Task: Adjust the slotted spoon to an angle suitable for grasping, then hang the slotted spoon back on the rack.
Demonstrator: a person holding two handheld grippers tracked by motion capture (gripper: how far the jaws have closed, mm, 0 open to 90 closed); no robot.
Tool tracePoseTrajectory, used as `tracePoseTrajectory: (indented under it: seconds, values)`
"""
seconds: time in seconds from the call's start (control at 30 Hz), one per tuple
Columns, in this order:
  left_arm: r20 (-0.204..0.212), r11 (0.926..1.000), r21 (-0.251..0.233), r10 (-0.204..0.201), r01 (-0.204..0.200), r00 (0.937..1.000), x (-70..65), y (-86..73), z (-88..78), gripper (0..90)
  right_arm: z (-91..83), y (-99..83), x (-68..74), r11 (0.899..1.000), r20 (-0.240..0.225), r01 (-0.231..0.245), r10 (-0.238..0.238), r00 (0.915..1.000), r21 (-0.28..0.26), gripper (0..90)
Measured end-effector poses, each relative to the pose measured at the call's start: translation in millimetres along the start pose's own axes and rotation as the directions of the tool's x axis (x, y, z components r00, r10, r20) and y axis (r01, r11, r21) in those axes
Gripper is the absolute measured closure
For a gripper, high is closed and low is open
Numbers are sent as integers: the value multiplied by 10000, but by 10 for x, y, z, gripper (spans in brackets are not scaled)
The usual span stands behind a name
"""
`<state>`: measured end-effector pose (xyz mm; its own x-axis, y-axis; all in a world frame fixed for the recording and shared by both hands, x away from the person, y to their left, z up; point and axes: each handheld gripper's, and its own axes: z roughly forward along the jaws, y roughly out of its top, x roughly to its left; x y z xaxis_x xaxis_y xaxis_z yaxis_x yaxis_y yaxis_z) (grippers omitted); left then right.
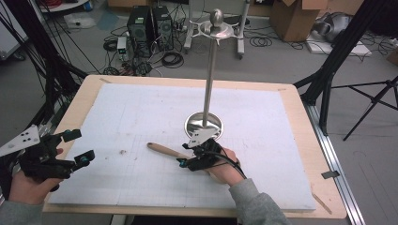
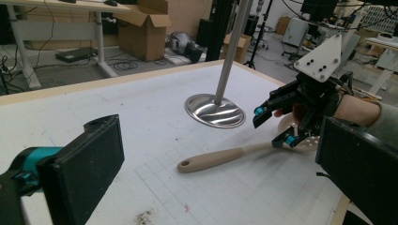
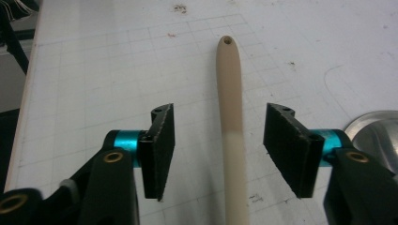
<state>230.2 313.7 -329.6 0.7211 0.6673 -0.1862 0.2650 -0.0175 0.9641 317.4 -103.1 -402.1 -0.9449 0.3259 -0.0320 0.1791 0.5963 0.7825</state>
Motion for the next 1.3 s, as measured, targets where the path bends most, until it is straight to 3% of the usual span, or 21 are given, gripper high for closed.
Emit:
tracePoseTrajectory:
  seconds: [0.17,0.3,0.37,0.4,0.63,0.7,0.83,1.13,1.3]
  values:
    - [-59,10000,15,-62,62,10000,18,-4,0,18,-40,-11,-39,9994,22,-337,337,9994,107,283]
    - [4,10000,28,29,-29,10000,13,2,22,18,-110,-9,-55,9998,467,-181,187,9987,-127,131]
    - [27,10000,28,15,-15,10000,8,6,30,18,-124,-6,-61,9998,407,-123,129,9991,-155,123]
    - [75,10000,41,47,-47,10000,2,10,45,18,-151,4,-53,10000,588,3,0,9983,-63,104]
    - [98,9999,106,15,-16,10000,-7,3,64,18,-204,15,-47,9996,249,-142,136,9996,238,104]
    - [88,9999,103,27,-28,10000,-6,7,61,18,-202,16,-37,9985,17,-92,91,10000,539,145]
    - [98,9999,106,13,-14,10000,4,9,64,18,-189,8,-46,9960,91,-191,184,9998,871,146]
    - [159,9998,181,29,-32,9999,-4,2,90,18,-191,-11,-64,9940,301,-357,328,9990,1035,150]
    - [143,9999,153,-2,0,9999,-2,1,85,18,-167,-39,-82,9865,360,-614,566,9977,1520,168]
